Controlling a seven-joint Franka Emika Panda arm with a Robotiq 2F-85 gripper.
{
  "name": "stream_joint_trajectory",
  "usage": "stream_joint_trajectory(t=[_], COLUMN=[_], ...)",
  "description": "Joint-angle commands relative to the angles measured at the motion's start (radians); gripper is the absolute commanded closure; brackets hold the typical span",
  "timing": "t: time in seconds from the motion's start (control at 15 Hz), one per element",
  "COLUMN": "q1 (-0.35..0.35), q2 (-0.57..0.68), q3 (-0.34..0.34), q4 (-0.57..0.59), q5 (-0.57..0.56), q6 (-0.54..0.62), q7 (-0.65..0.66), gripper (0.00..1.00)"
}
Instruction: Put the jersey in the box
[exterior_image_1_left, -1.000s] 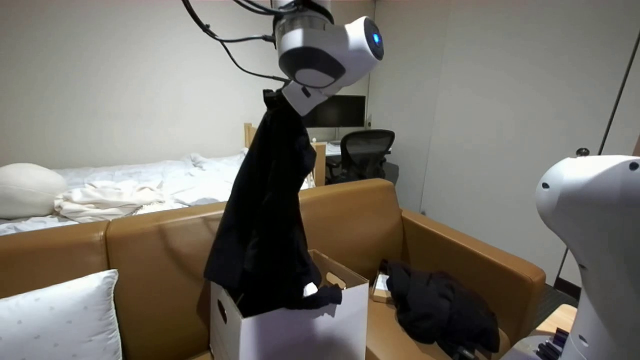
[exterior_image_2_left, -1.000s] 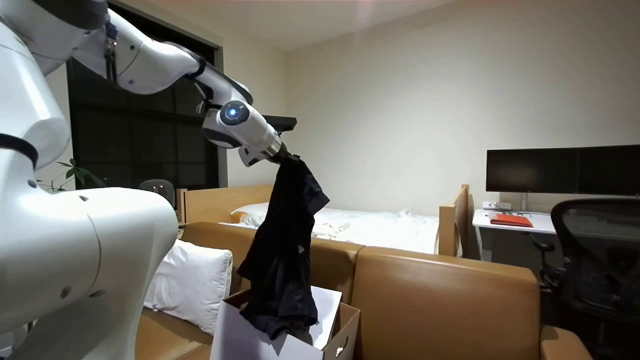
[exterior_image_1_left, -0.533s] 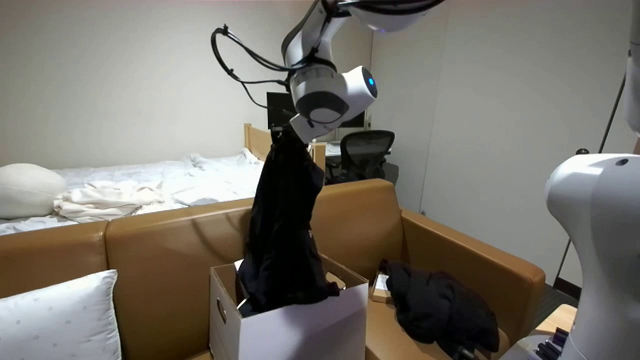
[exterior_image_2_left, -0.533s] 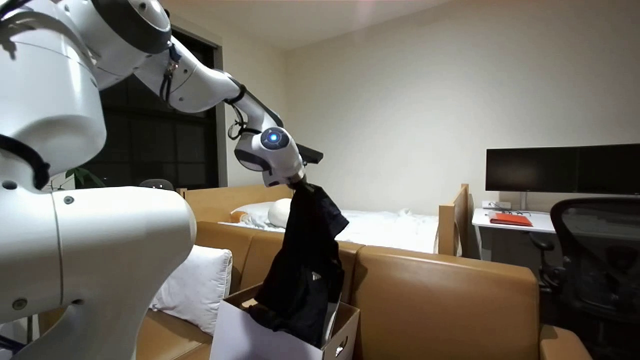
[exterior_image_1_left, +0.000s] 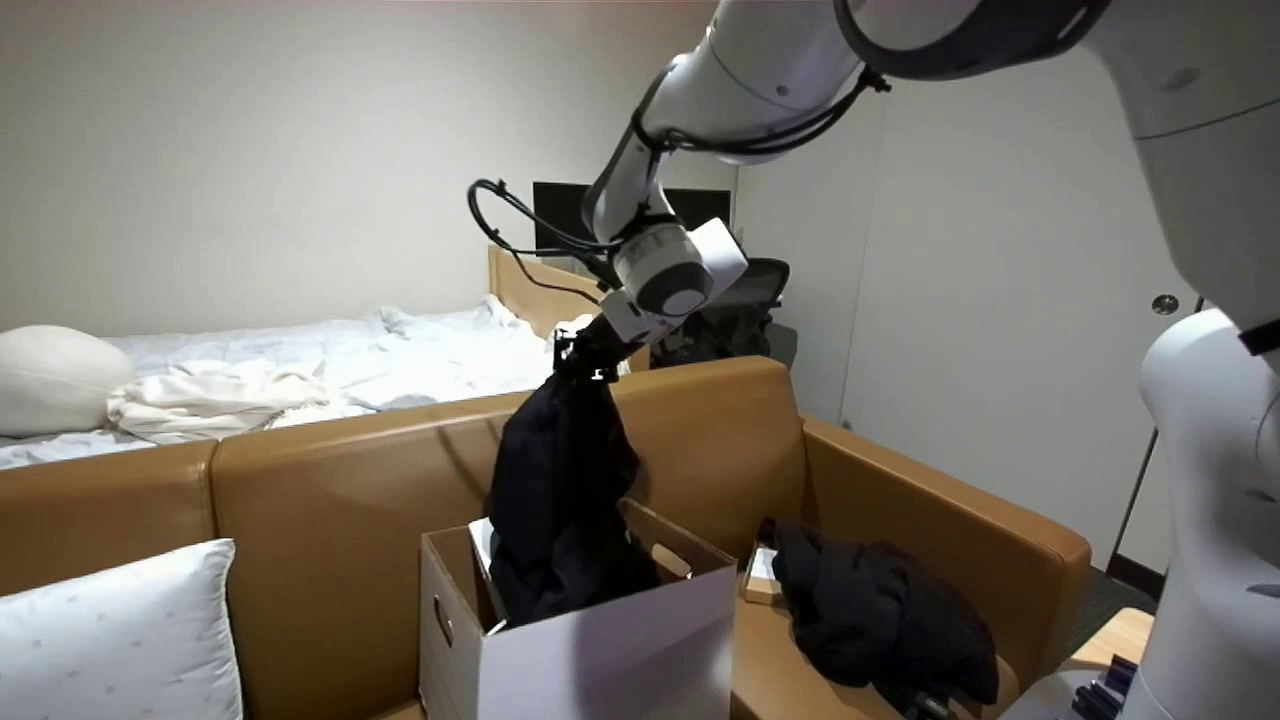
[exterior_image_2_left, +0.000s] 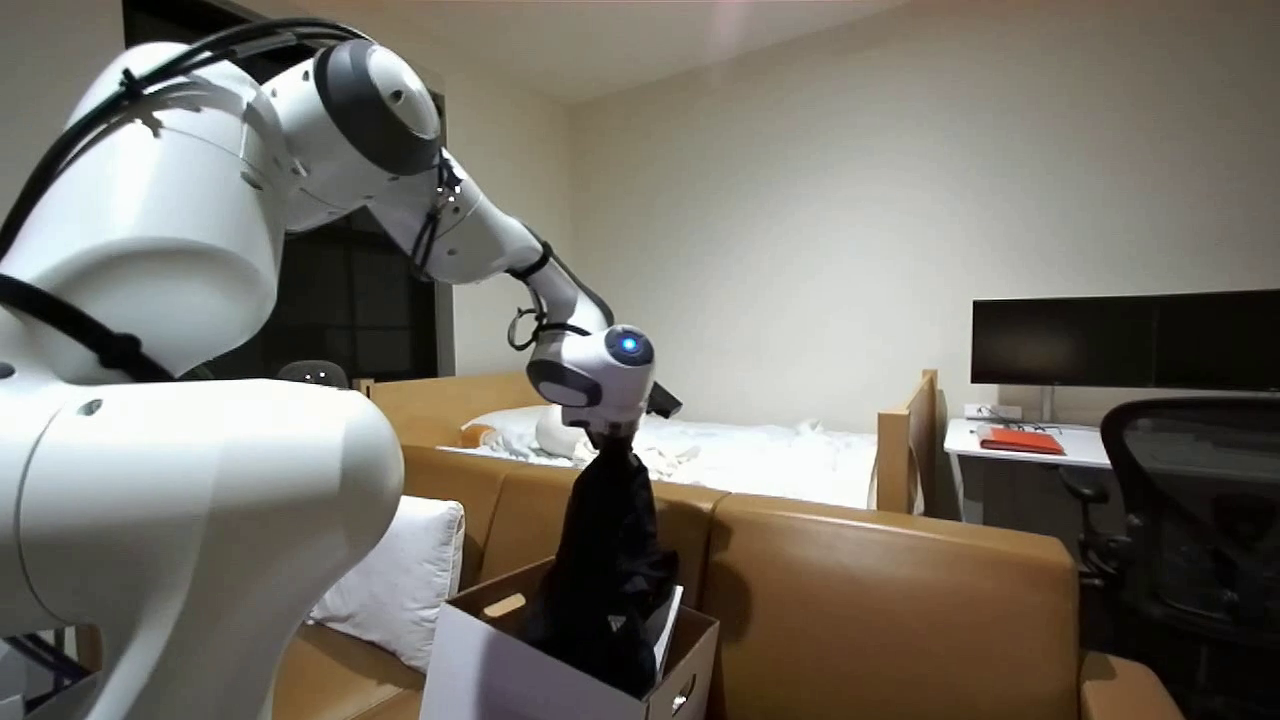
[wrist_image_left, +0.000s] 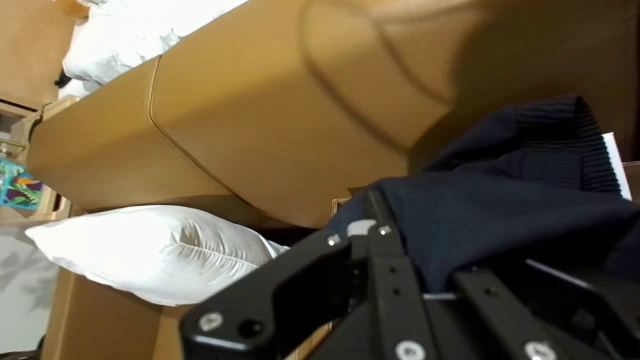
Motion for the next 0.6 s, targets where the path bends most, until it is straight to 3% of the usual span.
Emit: stream_joint_trajectory(t=[0.0,0.27,0.4,0.53], q1=[-0.279,-0.486,-0.501,-0.488], q2=[-0.024,0.023,0.056,0.077], q3=[0.244,0.529,0.586,0.590], q4=[0.054,0.047,0.043,0.036], q5=[-0.168,-0.292,-0.418,-0.546], q6=[-0.106,-0.147,-0.098,0.003], q7=[0.152,0.245,0.373,0.478], gripper=[0.99,0.99,0.99,0.99])
